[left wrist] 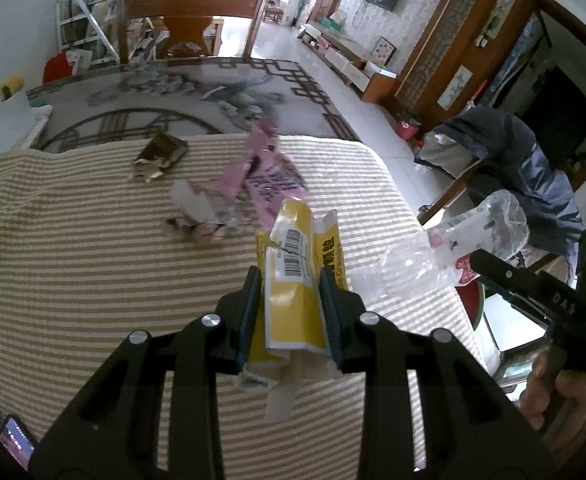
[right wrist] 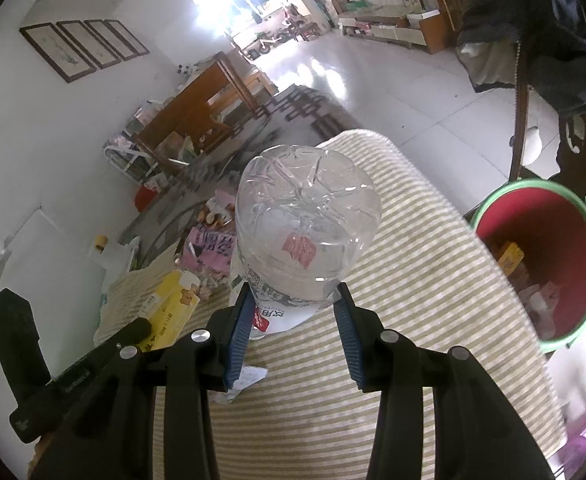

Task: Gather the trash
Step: 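Carry the yellow wrapper and plastic bottle toward the red bin, then open both tools over the red bin, dropping wrapper and bottle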

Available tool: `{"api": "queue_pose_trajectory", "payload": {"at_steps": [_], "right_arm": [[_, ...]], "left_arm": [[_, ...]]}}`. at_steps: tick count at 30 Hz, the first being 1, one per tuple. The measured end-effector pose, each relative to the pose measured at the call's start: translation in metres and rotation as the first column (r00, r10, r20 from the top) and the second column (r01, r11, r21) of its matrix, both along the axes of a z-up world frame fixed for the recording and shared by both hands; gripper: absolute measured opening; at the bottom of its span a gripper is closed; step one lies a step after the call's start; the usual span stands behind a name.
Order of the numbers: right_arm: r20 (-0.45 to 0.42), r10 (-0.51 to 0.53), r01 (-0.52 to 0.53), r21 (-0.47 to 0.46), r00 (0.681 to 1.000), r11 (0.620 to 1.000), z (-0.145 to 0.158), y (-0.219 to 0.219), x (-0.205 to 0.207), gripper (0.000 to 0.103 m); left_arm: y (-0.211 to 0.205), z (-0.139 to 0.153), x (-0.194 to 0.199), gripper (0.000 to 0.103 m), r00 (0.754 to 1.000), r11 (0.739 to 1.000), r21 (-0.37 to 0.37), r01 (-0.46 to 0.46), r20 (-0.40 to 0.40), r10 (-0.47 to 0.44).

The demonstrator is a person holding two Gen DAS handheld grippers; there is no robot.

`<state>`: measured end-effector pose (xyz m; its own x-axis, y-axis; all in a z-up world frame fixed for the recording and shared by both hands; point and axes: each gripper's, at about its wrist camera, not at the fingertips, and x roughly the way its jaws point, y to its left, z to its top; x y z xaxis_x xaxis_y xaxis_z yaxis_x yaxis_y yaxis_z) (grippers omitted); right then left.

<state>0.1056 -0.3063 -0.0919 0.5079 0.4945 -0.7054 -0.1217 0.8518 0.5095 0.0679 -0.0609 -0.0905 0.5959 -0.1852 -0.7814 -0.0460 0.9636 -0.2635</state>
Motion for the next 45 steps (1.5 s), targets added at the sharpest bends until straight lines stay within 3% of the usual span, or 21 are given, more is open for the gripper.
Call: {"api": "queue_pose_trajectory", "payload": {"at_steps": [18,25,31,33,35,37,45], "right_arm": [[0.047,-0.182,0.184,-0.035,0.982,0.982,0.008,-0.137,0.01,0.04],[0.023,-0.298,0.299,-0.109,0.954,0.948,-0.004,-0.195,0.004,0.04],[0.013,-0.339,0.338,-0.138,0.941,0.931,-0.012,-0.226,0.001,0.04],[0.015,-0.341,0.34,-0.136,0.94,0.931,-0.014,-0.231,0.002,0.042],[0.017,-0.348,0.347,-0.128,0.937,0.929,-0.016,-0.234,0.001,0.046],[0.022,-0.369,0.369,-0.111,0.929,0.923,-0.017,-0.237,0.0,0.066],[0.025,-0.355,0.355,-0.09,0.935,0.93,-0.017,-0.233,0.008,0.066]], "left_arm": [[-0.139,0.001,0.055,0.029,0.984,0.984,-0.014,0.179,0.002,-0.179],[-0.216,-0.007,0.078,0.029,0.954,0.954,-0.002,0.299,-0.02,-0.299],[-0.274,-0.012,0.094,0.029,0.917,0.917,0.0,0.398,-0.03,-0.398],[-0.286,-0.012,0.096,0.035,0.905,0.905,0.005,0.425,-0.026,-0.425],[-0.295,-0.011,0.098,0.064,0.9,0.9,0.016,0.436,-0.013,-0.436],[-0.295,-0.01,0.098,0.065,0.902,0.902,0.018,0.431,0.002,-0.431],[-0.256,-0.011,0.095,0.069,0.943,0.943,0.022,0.333,-0.014,-0.333]]}}
